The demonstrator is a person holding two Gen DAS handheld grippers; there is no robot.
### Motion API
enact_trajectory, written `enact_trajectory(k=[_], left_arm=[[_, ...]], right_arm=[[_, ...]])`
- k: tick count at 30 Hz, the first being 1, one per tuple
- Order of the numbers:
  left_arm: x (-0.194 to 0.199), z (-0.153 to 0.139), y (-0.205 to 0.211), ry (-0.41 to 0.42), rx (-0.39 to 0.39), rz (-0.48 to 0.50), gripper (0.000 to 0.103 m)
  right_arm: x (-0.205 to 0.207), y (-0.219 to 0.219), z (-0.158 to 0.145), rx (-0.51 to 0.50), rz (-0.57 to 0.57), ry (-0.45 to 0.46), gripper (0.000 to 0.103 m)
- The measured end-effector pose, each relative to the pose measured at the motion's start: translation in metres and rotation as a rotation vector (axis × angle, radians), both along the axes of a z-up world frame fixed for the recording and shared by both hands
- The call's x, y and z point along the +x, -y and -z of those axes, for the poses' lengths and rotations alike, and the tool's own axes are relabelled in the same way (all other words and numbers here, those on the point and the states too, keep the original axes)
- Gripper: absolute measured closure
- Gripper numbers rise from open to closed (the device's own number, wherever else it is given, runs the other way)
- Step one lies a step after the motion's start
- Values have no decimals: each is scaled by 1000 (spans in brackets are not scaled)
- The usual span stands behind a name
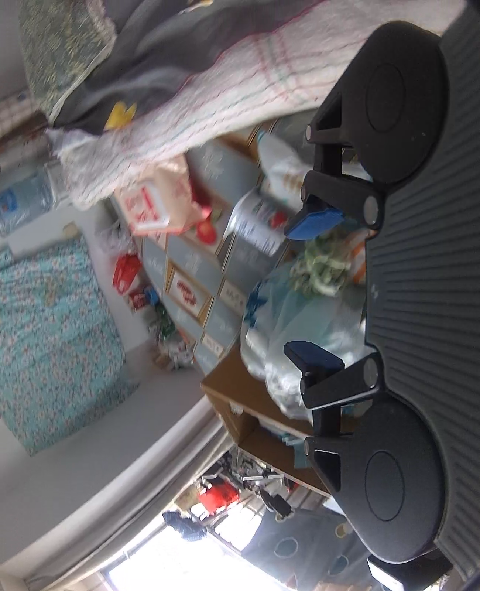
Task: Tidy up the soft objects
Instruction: 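Withdraw the right gripper to the pile toward the cotton-swab pack, then close the right gripper on the cotton-swab pack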
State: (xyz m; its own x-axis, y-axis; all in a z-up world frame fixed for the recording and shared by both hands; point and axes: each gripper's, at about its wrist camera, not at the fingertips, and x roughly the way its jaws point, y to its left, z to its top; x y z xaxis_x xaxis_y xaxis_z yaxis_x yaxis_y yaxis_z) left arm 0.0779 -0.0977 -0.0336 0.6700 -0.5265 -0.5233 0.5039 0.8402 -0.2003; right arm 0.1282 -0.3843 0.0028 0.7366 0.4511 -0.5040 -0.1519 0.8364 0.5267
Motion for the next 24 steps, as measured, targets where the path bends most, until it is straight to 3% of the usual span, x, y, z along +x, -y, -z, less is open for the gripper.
enact_trajectory(k=[4, 9, 13, 16, 17, 24], left_arm=[[5, 13, 25, 18, 5, 37, 16], [21, 25, 50, 36, 27, 80, 33], [29, 33, 66, 40, 62, 104, 40], [29, 34, 71, 73, 90, 116, 40], [29, 34, 73, 77, 97, 121, 40], [28, 36, 82, 108, 138, 138, 40]], right_arm=[[18, 5, 31, -57, 51, -90, 42], [46, 1, 63, -126, 76, -179, 43], [62, 1, 83, -143, 84, -236, 45], [68, 1, 96, -115, 69, -262, 61], [69, 1, 97, -107, 64, -258, 73], [59, 11, 95, -54, 78, -203, 88]])
